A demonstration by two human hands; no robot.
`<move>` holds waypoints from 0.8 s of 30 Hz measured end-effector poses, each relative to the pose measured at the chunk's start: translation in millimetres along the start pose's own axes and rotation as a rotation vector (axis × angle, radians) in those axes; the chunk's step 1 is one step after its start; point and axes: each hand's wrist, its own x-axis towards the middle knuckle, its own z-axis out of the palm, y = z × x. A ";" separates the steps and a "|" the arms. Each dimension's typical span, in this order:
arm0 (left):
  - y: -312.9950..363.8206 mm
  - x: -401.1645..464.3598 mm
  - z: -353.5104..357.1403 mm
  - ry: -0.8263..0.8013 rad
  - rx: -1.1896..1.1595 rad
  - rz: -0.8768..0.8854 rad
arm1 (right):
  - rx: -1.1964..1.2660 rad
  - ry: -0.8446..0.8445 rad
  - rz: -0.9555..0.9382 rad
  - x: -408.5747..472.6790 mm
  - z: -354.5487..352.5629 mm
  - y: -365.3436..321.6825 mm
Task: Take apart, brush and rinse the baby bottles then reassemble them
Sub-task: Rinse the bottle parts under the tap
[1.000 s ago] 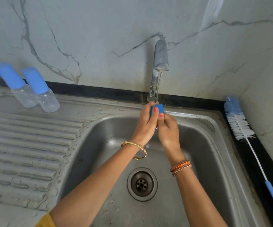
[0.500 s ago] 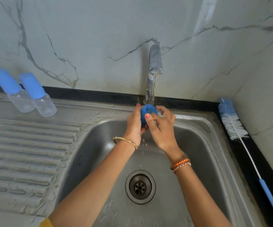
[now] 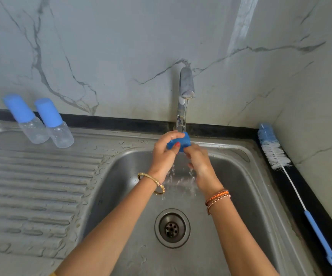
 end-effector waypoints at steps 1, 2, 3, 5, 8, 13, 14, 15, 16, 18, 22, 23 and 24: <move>3.9 -1.9 -0.1 0.009 -0.109 -0.091 | -0.040 0.012 -0.046 -0.5 0.3 -3.1; 8.3 -3.3 -0.7 0.011 -0.210 -0.166 | -0.086 0.027 -0.093 -1.0 0.8 -5.0; 12.3 -4.1 -1.4 0.013 -0.289 -0.214 | -0.129 0.047 -0.146 -2.0 1.3 -6.4; 18.7 -4.7 -1.2 0.015 -0.411 -0.252 | -0.196 0.092 -0.263 -3.8 2.5 -7.7; 24.4 -3.1 2.6 0.040 -0.491 -0.259 | -0.192 0.110 -0.352 -7.9 3.2 -6.5; 23.4 -1.8 6.4 0.043 -0.292 -0.215 | -0.045 0.124 -0.235 -12.3 -1.0 0.2; 22.5 -2.6 7.6 0.041 -0.217 -0.197 | -0.011 0.122 -0.180 -10.7 -2.4 1.8; 21.0 -3.9 8.6 0.037 -0.148 -0.182 | 0.027 0.115 -0.118 -10.5 -3.1 1.9; 18.8 -5.3 9.8 0.038 -0.093 -0.171 | 0.055 0.100 -0.060 -8.2 -4.7 2.7; 13.7 -8.9 11.3 0.045 -0.020 -0.134 | 0.088 0.083 0.043 -3.5 -6.3 5.7; 1.5 -17.7 7.3 -0.045 0.372 0.184 | 0.452 -0.011 0.312 3.6 -3.8 15.6; 1.0 -20.3 5.1 -0.102 0.459 0.253 | 0.613 -0.041 0.366 4.2 -3.8 17.0; 1.6 -22.8 2.4 -0.164 0.536 0.304 | 0.736 -0.059 0.407 4.9 -4.6 18.0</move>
